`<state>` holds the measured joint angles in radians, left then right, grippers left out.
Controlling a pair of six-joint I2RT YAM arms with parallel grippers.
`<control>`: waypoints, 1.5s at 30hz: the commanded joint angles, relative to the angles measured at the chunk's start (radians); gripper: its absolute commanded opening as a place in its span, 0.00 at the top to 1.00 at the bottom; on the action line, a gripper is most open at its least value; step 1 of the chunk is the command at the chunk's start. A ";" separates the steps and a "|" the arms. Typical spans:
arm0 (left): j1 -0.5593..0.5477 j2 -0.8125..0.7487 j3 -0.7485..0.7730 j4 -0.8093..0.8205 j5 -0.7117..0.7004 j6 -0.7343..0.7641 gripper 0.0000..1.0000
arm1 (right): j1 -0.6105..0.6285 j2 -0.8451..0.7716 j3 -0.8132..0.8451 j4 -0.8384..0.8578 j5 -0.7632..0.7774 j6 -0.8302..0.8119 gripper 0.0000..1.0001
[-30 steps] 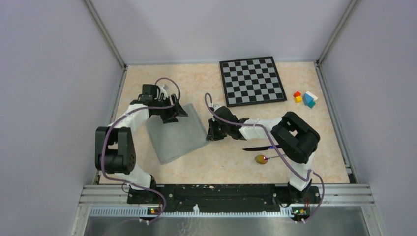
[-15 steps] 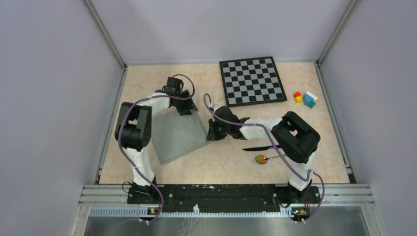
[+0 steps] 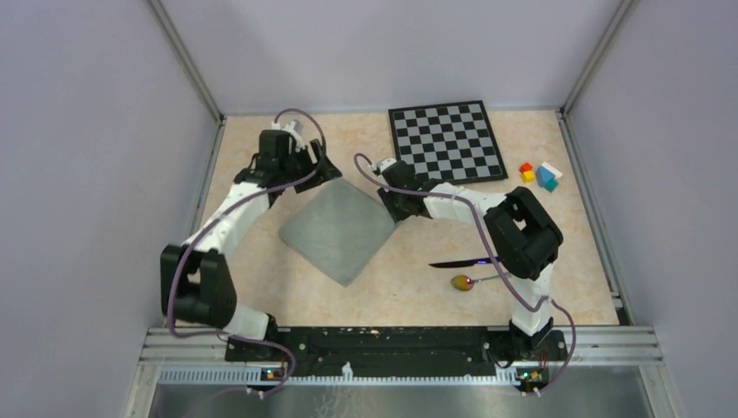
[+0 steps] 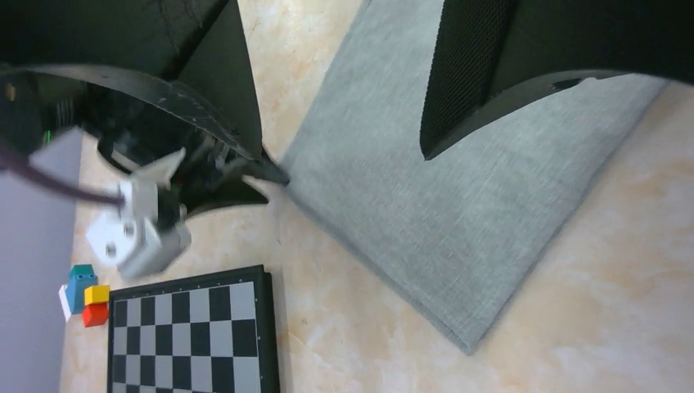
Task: Fold the napkin into a case and place the utensils inside
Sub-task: Move the lower triangle-folded napkin to the center of the board, then smooth out the lower triangle-folded napkin at the center of the board.
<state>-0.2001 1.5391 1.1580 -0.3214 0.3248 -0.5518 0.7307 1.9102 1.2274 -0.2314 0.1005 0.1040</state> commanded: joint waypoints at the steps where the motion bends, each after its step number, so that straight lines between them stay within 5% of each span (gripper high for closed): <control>1: 0.079 -0.116 -0.162 -0.042 0.006 0.044 0.28 | -0.011 0.054 0.245 -0.182 0.186 -0.112 0.61; 4: 0.145 -0.111 -0.233 -0.045 0.068 0.067 0.41 | 0.010 0.018 0.302 -0.240 0.100 -0.006 0.57; 8: 0.217 -0.074 -0.251 -0.092 0.084 0.095 0.55 | 0.006 -0.035 0.192 -0.117 -0.147 0.137 0.56; 12: 0.262 -0.076 -0.280 -0.101 0.069 0.108 0.60 | -0.035 -0.033 0.133 -0.023 -0.288 0.210 0.62; 16: 0.279 -0.067 -0.314 -0.079 0.057 0.105 0.64 | -0.103 0.014 0.115 0.027 -0.400 0.240 0.80; 21: 0.281 0.006 -0.336 -0.088 -0.016 0.078 0.75 | -0.161 0.044 0.040 0.077 -0.369 0.227 0.83; 27: 0.288 0.057 -0.330 -0.127 -0.164 0.052 0.76 | -0.182 0.111 0.019 0.063 -0.237 0.164 0.85; 37: 0.286 -0.113 -0.279 -0.198 -0.045 0.084 0.69 | -0.117 -0.062 0.110 -0.061 -0.247 0.166 0.82; 45: 0.294 -0.007 -0.284 -0.151 -0.060 0.074 0.75 | -0.136 0.034 0.096 0.038 -0.309 0.216 0.84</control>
<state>0.0868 1.4727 0.8528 -0.4934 0.2718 -0.4835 0.6067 1.9141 1.3186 -0.2493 -0.1894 0.2932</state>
